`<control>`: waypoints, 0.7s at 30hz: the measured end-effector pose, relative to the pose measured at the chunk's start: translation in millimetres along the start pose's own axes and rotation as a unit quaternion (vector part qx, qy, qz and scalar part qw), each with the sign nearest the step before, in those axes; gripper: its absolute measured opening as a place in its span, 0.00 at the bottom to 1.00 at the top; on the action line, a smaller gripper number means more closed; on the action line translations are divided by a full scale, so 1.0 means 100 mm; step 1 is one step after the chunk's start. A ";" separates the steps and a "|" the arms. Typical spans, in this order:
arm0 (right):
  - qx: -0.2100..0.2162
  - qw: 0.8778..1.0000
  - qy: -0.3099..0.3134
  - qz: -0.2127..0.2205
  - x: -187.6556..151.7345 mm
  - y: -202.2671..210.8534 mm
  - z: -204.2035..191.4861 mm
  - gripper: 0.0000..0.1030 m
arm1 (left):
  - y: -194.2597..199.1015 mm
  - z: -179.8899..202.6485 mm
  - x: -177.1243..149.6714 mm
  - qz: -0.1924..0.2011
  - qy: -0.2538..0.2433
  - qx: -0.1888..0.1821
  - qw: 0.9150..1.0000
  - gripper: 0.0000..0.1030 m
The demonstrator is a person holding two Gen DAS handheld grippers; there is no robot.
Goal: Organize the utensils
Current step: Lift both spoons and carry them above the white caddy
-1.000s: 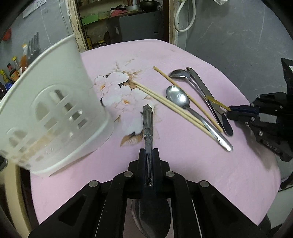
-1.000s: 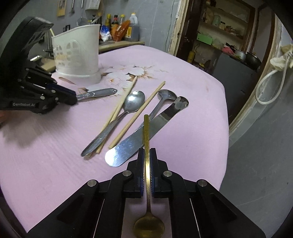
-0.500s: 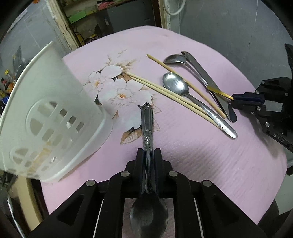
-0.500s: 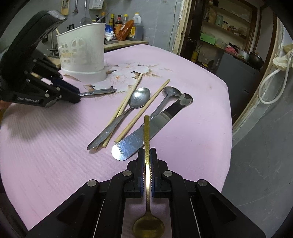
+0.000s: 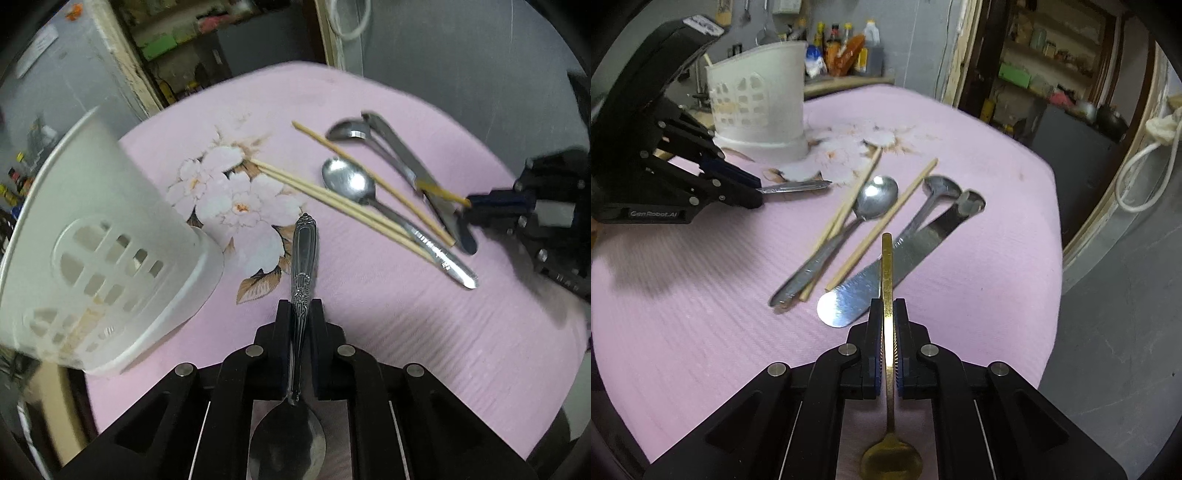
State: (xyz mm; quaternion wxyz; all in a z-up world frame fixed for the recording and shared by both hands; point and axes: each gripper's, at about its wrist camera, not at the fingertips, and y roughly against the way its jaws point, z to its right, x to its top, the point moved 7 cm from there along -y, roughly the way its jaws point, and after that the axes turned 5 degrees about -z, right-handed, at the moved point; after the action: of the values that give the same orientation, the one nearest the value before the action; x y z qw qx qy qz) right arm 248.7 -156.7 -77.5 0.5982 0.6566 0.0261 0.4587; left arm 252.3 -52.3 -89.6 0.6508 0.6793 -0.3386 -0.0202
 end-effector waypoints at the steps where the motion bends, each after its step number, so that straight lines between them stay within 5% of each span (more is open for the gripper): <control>1: 0.001 1.000 -0.005 0.015 0.00 0.05 -0.02 0.03 | 0.01 -0.02 0.00 0.015 0.015 -0.012 1.000 0.07; 7: 0.009 0.994 -0.044 0.102 0.09 0.34 -0.04 0.03 | 0.33 -0.21 -0.11 0.113 0.101 -0.055 0.987 0.07; 16: 0.030 0.975 -0.085 0.205 0.36 0.61 -0.13 0.03 | 0.83 -0.47 -0.17 0.234 0.179 -0.055 0.954 0.06; 21: 0.043 0.964 -0.094 0.243 0.55 0.71 -0.18 0.03 | 1.05 -0.57 -0.12 0.268 0.199 -0.052 0.941 0.06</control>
State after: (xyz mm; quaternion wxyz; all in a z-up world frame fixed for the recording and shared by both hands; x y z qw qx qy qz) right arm 232.1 -131.3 8.9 0.4391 0.7087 -0.1710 0.5250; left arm 223.7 11.2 8.2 0.7209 0.5186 -0.3700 0.2729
